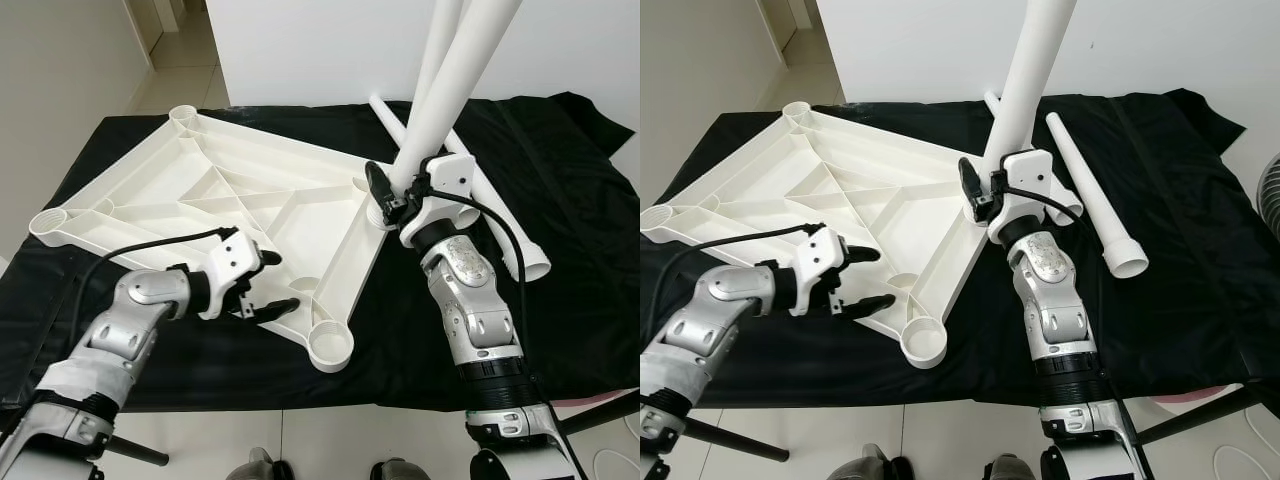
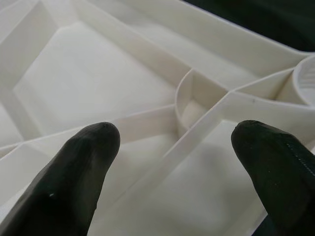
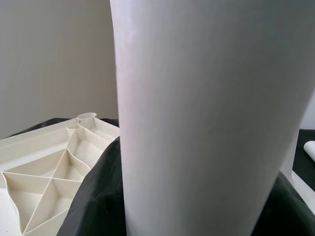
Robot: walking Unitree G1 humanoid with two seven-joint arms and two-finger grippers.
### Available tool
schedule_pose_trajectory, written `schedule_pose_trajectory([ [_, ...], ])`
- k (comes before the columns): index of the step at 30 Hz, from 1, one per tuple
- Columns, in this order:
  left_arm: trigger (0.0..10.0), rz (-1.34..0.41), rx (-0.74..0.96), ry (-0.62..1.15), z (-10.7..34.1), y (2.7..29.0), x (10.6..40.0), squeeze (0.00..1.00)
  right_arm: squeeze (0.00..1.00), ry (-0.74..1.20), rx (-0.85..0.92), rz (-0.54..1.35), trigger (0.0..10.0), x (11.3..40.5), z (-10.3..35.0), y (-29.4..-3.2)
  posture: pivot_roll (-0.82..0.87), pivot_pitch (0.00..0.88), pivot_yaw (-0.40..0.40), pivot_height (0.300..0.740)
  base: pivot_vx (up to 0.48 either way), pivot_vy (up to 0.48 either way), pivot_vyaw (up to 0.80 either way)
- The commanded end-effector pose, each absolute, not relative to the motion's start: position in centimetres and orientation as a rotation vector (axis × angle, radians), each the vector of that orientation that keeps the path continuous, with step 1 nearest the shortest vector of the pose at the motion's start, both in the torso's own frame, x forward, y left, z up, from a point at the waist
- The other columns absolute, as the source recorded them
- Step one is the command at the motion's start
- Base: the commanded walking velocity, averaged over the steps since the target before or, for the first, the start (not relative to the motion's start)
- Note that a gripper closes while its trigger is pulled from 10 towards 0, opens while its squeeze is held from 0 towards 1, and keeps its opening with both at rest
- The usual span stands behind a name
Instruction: Building children table
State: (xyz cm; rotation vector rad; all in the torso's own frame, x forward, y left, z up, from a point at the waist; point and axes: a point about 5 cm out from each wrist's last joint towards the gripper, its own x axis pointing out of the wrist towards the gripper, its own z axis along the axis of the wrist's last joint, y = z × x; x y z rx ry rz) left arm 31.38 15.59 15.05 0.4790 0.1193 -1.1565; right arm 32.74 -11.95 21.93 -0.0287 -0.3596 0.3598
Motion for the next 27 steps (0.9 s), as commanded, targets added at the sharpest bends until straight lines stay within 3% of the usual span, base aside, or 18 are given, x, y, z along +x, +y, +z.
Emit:
schedule_pose_trajectory([
  [1, 10.0, -1.166, 0.511, 0.142, 15.1, 16.4, 31.7, 0.0, 0.0, -0.365, -0.017, 0.363, 10.0, 32.5, 22.0, -11.8, -0.15, 0.049, 0.101, 0.74, 0.0, 0.0, 0.0],
  [24, 10.0, -1.114, 0.691, 0.293, 12.6, 14.0, 34.1, 0.0, 0.0, -0.367, -0.016, 0.332, 10.0, 32.5, 22.2, -12.1, -0.16, 0.078, 0.114, 0.74, 0.0, 0.0, 0.0],
  [25, 5.5, -1.11, 0.699, 0.293, 12.6, 14.0, 34.2, 0.0, 0.0, -0.367, -0.016, 0.332, 10.0, 32.5, 22.2, -12.1, -0.16, 0.078, 0.114, 0.74, 0.0, 0.0, 0.0],
  [27, 3.7, -1.105, 0.708, 0.292, 12.6, 14.1, 34.3, 0.0, 0.0, -0.366, -0.014, 0.331, 10.0, 32.5, 22.2, -12.1, -0.15, 0.085, 0.118, 0.74, 0.0, 0.0, 0.0],
])
